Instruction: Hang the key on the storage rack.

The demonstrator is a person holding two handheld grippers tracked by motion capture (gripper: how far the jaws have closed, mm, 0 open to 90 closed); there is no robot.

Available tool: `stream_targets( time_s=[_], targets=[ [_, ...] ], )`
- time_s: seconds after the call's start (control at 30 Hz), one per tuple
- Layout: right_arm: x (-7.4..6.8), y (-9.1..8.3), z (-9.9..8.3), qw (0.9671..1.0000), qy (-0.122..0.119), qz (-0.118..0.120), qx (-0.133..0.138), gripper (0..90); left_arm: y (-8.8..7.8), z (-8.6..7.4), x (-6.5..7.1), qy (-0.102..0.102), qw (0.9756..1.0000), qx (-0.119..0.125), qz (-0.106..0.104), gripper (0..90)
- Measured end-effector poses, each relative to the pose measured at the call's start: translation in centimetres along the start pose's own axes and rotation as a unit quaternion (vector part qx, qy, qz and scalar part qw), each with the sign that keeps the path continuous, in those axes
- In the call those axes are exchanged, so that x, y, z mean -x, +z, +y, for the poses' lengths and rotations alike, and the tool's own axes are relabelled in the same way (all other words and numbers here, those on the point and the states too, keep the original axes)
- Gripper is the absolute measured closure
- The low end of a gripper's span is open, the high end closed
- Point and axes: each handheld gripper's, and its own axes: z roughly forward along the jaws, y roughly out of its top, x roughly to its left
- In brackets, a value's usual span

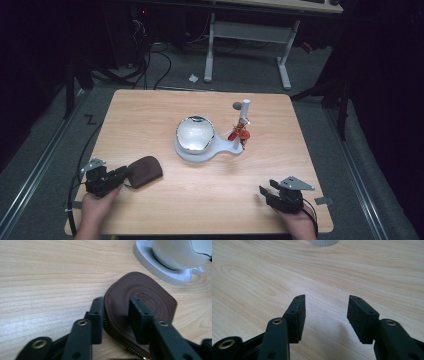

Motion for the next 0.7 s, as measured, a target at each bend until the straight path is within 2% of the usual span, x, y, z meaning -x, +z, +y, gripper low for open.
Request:
stream_targets(
  time_s=[0.07,0.13,0.2,0.27,0.47,0.63,0.7],
  targets=[
    [0.1,0.0,0.0,1.0000,0.001,0.000,0.001,49.4,-0.2,-0.4,0.5,-0.005,0.9999,-0.004,-0.014,66.8],
    [0.1,0.0,0.0,1.0000,0.001,0.000,0.001,49.4,-0.3,-0.9,1.2,0.001,0.9997,-0.009,-0.023,66.9],
    [0.2,0.0,0.0,1.0000,0.002,0.001,-0.001,49.4,-0.5,-1.1,1.8,0.011,0.9997,-0.011,-0.018,65.4],
    [0.3,0.0,0.0,1.0000,0.002,0.002,-0.001,49.4,-0.6,-1.2,1.8,0.012,0.9997,-0.008,-0.018,66.4],
    [0.2,-0.1,0.0,1.0000,-0.002,0.004,0.000,49.4,-0.6,-1.4,1.2,-0.010,0.9996,-0.003,-0.027,75.0],
    [0.1,0.1,0.0,1.0000,-0.002,0.004,-0.003,49.4,-0.4,-1.5,1.3,-0.017,0.9996,-0.009,-0.022,76.4],
    [0.0,0.1,0.0,1.0000,-0.004,0.005,-0.005,49.4,-0.4,-1.5,1.3,-0.018,0.9996,-0.008,-0.019,81.7]
  ],
)
